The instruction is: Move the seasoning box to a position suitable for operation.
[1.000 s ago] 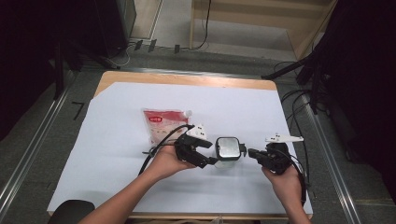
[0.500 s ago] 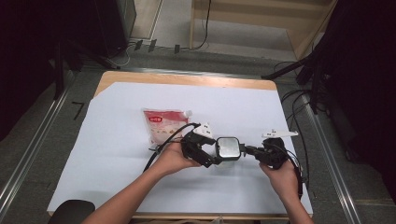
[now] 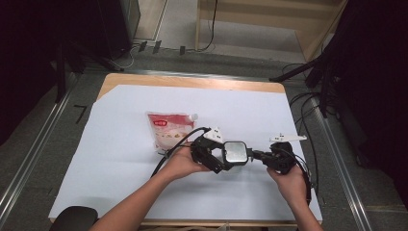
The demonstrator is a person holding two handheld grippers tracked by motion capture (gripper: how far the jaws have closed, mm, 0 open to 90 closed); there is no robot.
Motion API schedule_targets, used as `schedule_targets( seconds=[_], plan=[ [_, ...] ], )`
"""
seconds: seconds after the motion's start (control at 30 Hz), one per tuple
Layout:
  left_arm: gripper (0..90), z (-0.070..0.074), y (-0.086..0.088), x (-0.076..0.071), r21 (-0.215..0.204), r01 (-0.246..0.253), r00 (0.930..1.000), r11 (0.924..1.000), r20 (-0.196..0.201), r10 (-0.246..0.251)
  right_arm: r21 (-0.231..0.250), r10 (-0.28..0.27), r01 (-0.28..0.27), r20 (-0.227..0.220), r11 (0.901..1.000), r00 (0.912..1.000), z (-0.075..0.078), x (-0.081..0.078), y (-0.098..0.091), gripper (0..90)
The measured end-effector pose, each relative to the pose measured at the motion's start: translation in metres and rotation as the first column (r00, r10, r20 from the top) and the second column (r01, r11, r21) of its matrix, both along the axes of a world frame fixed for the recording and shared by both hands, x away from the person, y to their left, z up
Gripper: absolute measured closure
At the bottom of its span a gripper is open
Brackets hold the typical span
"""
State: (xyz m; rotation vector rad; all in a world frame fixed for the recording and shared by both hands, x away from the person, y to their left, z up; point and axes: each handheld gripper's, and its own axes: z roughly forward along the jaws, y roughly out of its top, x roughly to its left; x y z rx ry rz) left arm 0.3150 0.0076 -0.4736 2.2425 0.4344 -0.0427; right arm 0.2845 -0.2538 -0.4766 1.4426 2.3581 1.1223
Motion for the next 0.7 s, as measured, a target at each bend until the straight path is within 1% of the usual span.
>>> schedule_targets(
  seconds=[0.13,0.3,0.37,0.4,0.47,0.5,0.53,0.6,0.7],
  plan=[
    [16.6,0.007,-0.004,-0.001,0.042,0.005,0.9996,0.9991,0.029,-0.006,0.004,-0.001,0.001,-0.003,1.0,1.0,0.0,0.0,0.0,90.0],
    [16.6,0.01,-0.005,-0.002,0.062,0.004,0.9994,0.9981,0.034,-0.007,0.006,-0.005,0.005,-0.003,1.0,1.0,-0.001,0.0,0.0,90.0],
    [16.6,0.01,-0.006,-0.003,0.06,-0.001,0.9995,0.9982,0.032,-0.001,0.005,-0.005,0.005,-0.003,1.0,1.0,-0.001,0.0,0.001,90.0],
    [16.5,0.011,-0.005,-0.002,0.049,-0.002,0.9997,0.9988,0.026,0.0,0.004,-0.003,0.003,-0.002,1.0,1.0,-0.001,-0.001,0.0,90.0],
    [16.8,0.013,-0.003,-0.002,0.042,0.001,0.9995,0.9991,0.032,-0.003,0.002,0.0,0.0,-0.004,1.0,1.0,-0.001,-0.001,0.001,90.0],
    [16.8,0.014,-0.004,-0.003,0.047,-0.002,0.9994,0.9989,0.034,0.001,0.003,-0.002,0.002,-0.003,1.0,1.0,-0.001,-0.001,0.001,90.0],
    [16.9,0.015,-0.005,-0.003,0.057,0.0,0.999,0.9984,0.045,-0.002,0.003,-0.001,0.001,-0.002,1.0,1.0,-0.001,-0.001,0.001,90.0],
    [17.0,0.016,-0.005,-0.004,0.063,-0.002,0.9987,0.998,0.051,-0.001,0.0,0.001,-0.001,0.003,1.0,1.0,-0.001,-0.001,0.001,90.0],
    [16.9,0.019,-0.006,-0.003,0.065,0.003,0.9988,0.9979,0.049,-0.007,-0.002,-0.002,0.002,0.001,1.0,1.0,0.0,-0.001,0.001,90.0]
  ],
)
